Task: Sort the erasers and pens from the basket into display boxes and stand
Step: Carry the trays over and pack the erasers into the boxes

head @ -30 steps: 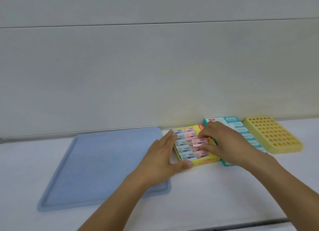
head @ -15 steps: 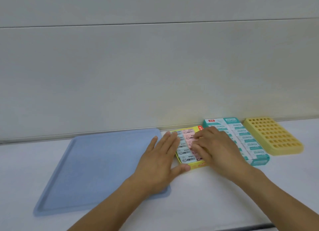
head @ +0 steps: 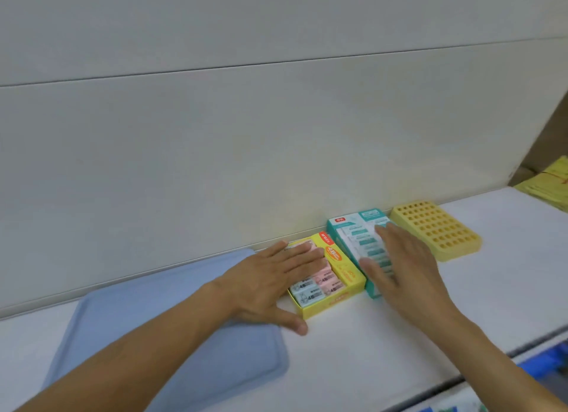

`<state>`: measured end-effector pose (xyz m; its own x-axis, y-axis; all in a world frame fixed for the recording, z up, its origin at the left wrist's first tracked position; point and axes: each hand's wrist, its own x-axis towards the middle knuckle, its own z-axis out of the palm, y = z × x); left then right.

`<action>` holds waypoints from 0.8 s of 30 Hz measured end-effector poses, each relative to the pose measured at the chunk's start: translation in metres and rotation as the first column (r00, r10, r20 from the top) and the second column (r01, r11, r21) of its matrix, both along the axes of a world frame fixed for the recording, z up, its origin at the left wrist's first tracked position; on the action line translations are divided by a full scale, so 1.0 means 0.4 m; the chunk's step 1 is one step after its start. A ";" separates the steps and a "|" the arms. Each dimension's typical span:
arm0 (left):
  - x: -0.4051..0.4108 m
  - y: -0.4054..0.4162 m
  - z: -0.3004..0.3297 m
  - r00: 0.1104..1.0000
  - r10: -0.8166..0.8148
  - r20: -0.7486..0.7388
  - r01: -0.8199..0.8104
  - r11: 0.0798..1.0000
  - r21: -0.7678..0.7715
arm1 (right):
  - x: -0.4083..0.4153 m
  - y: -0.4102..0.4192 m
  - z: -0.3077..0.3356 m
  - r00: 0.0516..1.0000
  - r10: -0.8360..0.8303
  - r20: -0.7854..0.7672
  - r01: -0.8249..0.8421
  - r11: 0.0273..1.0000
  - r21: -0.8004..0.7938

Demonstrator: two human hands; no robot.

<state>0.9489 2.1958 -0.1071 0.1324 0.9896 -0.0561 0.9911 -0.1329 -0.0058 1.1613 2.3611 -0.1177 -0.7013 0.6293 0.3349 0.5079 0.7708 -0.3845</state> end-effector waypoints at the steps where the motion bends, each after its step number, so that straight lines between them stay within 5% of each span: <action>1: -0.002 0.011 -0.003 1.000 -0.004 0.017 0.004 1.000 -0.004 | 0.006 0.024 0.000 0.994 -0.094 0.053 0.095 0.995 -0.009; 4: 0.010 0.018 -0.021 0.993 0.028 0.111 -0.031 0.999 0.021 | 0.011 0.054 0.002 0.963 -0.190 0.191 0.222 0.961 -0.164; 11: 0.094 -0.001 -0.040 0.918 0.339 0.206 -0.355 0.933 0.049 | 0.009 0.050 0.000 0.947 -0.219 0.235 0.259 0.952 -0.160; 19: 0.244 0.068 -0.024 0.608 0.769 0.196 -0.785 0.619 0.004 | 0.019 0.051 -0.001 0.952 -0.203 0.231 0.234 0.965 -0.117; 21: 0.210 0.063 -0.029 0.678 0.712 0.181 -0.730 0.682 0.048 | 0.029 0.056 -0.005 0.957 -0.171 0.235 0.202 0.972 -0.117; 24: 0.116 0.023 -0.030 0.899 0.437 0.021 -0.432 0.879 0.202 | 0.040 0.064 -0.009 0.961 -0.136 0.242 0.167 0.980 -0.112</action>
